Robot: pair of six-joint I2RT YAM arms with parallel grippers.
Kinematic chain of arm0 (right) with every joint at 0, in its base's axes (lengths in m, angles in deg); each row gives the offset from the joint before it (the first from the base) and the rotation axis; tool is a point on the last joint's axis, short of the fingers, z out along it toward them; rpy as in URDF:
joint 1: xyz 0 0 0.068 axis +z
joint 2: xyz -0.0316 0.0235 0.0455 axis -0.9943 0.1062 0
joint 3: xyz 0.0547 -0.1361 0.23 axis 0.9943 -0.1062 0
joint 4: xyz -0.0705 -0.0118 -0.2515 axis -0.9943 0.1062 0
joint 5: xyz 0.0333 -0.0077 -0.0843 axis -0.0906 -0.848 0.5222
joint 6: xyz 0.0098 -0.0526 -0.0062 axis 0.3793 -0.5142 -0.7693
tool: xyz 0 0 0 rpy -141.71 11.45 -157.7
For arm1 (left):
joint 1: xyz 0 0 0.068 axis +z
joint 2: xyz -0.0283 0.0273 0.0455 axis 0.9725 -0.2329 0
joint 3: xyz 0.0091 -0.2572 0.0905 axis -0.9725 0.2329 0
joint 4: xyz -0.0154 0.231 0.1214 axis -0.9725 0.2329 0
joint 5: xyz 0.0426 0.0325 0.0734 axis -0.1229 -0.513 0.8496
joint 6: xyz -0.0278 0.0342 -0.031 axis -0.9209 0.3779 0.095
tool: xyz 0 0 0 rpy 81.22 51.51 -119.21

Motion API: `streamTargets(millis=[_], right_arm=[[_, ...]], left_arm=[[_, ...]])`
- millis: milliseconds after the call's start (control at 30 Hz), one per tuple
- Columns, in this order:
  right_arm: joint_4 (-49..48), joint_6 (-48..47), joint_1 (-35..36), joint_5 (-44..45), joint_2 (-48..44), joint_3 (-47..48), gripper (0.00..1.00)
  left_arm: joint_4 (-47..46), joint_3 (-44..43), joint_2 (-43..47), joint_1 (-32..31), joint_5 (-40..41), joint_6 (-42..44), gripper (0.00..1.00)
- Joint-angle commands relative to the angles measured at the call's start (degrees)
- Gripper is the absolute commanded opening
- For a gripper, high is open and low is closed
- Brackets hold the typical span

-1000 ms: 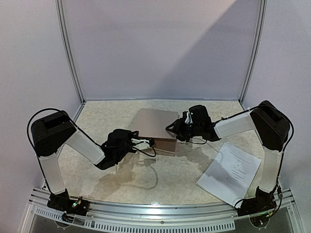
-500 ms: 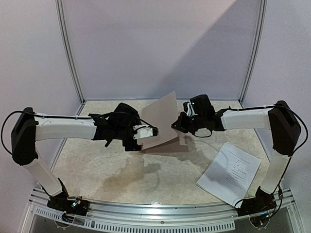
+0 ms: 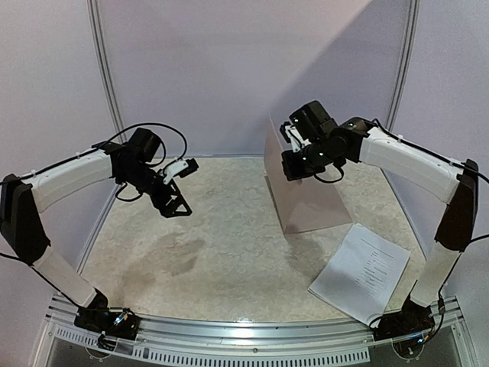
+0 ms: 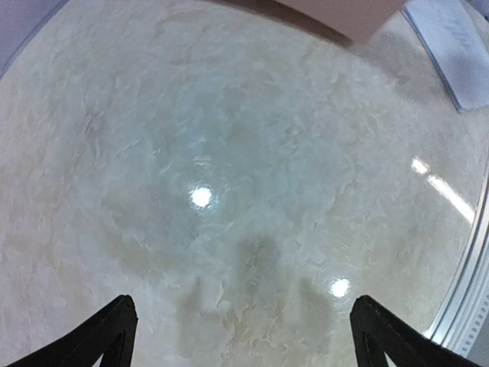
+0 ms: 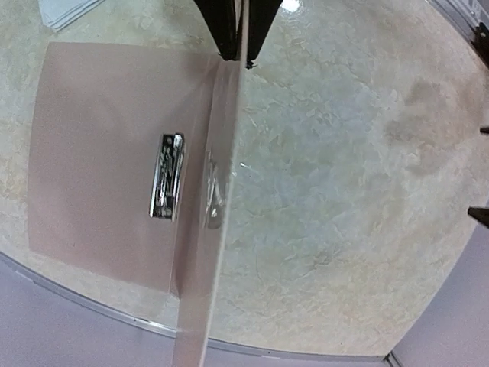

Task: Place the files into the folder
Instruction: Open the folder at the center of the board.

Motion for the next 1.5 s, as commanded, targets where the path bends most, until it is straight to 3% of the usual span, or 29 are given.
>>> streamTargets(millis=[0, 167, 267, 467, 600, 867, 933, 1067, 1200, 1333, 1467], right_arm=[[10.78, -4.16, 6.9, 9.67, 6.95, 9.01, 0.06], [10.79, -2.78, 11.14, 9.94, 14.19, 11.89, 0.08], [6.04, -1.25, 12.32, 4.0, 17.26, 10.91, 0.11], [-2.93, -2.25, 17.11, -8.09, 23.16, 12.48, 0.37], [-4.67, -4.17, 18.32, -12.37, 26.38, 14.28, 0.47], [-10.75, -4.75, 16.83, -16.24, 19.13, 8.42, 0.74], [-12.6, -2.34, 14.23, -14.69, 13.95, 2.65, 0.85], [-9.05, 6.26, 5.6, -0.82, 3.67, -11.31, 0.85], [-8.42, 11.2, -6.28, 0.45, -3.55, -25.25, 0.86], [-6.86, 5.86, -18.28, 1.26, -1.85, -23.24, 0.86], [-1.97, -0.56, -24.6, 2.75, 8.93, -11.76, 0.86]], left_arm=[[0.59, -1.32, -5.07, 7.48, -4.26, -10.45, 0.99], [-1.52, -2.3, -12.49, 14.53, 0.62, -14.14, 0.99], [-1.45, -3.22, -16.7, 17.95, 0.51, -14.74, 0.98], [-1.99, -3.16, -17.32, 21.22, 0.39, -14.93, 0.98], [-2.1, -2.84, -15.37, 21.72, 2.25, -13.79, 0.98], [0.88, -4.51, -10.81, 21.18, 3.55, -11.08, 0.98], [2.25, -5.03, -10.14, 19.97, 3.24, -10.31, 0.98], [3.53, -3.92, -9.73, 11.26, 7.45, -5.71, 0.98], [0.99, -3.28, -12.5, -2.01, 17.83, -1.03, 0.99], [-2.58, -6.13, -18.81, -11.36, 29.26, 3.6, 0.99], [-7.3, -8.36, -25.76, -13.23, 37.29, 6.97, 0.99]])
